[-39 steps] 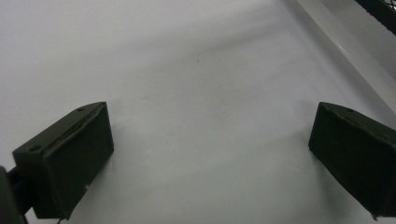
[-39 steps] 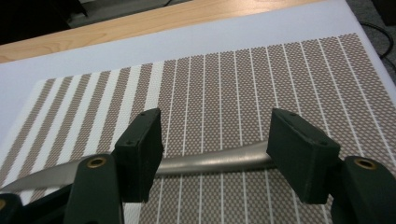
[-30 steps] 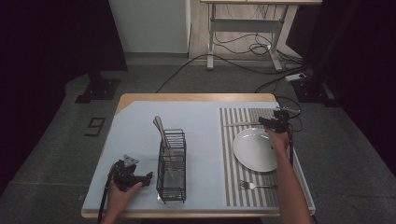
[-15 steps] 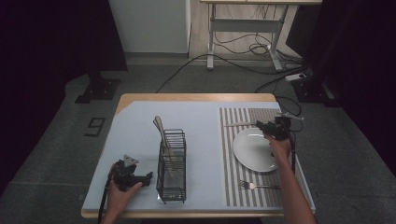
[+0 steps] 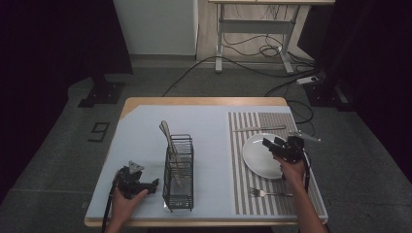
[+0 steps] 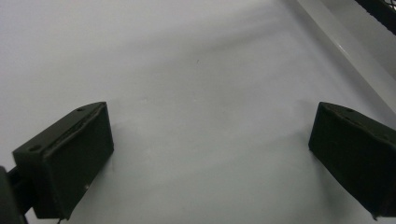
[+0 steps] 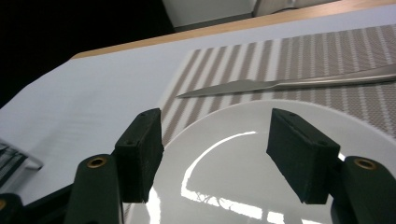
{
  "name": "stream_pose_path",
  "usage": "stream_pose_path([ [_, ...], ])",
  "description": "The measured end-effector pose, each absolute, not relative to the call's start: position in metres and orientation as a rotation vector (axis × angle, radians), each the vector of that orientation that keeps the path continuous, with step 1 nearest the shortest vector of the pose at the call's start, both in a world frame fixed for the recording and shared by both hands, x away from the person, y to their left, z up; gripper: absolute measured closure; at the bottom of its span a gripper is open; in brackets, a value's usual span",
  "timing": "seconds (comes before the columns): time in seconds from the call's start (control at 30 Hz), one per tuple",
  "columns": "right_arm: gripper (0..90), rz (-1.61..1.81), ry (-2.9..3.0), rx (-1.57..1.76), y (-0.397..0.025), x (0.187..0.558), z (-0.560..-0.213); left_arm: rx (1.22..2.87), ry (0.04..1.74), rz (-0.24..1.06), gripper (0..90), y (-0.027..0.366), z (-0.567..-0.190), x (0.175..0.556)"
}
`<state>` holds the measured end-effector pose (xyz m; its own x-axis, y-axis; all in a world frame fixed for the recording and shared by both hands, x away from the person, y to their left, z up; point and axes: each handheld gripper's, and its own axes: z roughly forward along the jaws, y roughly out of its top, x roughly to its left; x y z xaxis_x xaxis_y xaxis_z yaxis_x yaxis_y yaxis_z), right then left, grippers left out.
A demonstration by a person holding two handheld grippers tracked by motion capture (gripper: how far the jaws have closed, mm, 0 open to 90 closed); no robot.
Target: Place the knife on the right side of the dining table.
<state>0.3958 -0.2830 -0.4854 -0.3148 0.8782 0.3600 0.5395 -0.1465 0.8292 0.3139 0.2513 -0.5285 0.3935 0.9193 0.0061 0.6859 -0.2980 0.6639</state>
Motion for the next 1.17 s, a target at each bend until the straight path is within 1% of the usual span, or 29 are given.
stream_pose_path([
  [0.13, 35.0, 1.475, 1.859, 1.535, -0.266, 0.378, -0.486, 2.078, 1.367, 0.528, 0.0, 0.251, -0.528, 0.314],
  [0.23, 35.0, 1.482, 1.883, 1.521, -0.258, 0.373, -0.486, 2.078, 1.367, 0.528, 0.0, 0.251, -0.528, 0.314],
  [0.4, 34.8, 1.501, 1.970, 1.445, -0.225, 0.359, -0.487, 2.078, 1.367, 0.528, 0.0, 0.251, -0.528, 0.314],
  [0.63, 34.5, 1.490, 2.075, 1.364, -0.182, 0.354, -0.490, 2.079, 1.367, 0.527, 0.0, 0.251, -0.528, 0.314],
  [0.8, 34.3, 1.480, 2.125, 1.360, -0.159, 0.355, -0.496, 2.079, 1.367, 0.528, 0.0, 0.251, -0.528, 0.314],
  [0.97, 34.2, 1.464, 2.142, 1.338, -0.152, 0.351, -0.501, 2.079, 1.367, 0.528, 0.0, 0.251, -0.528, 0.314],
  [1.17, 31.0, 1.454, 2.129, 1.342, -0.156, 0.346, -0.502, 2.079, 1.367, 0.528, 0.0, 0.251, -0.528, 0.314],
])
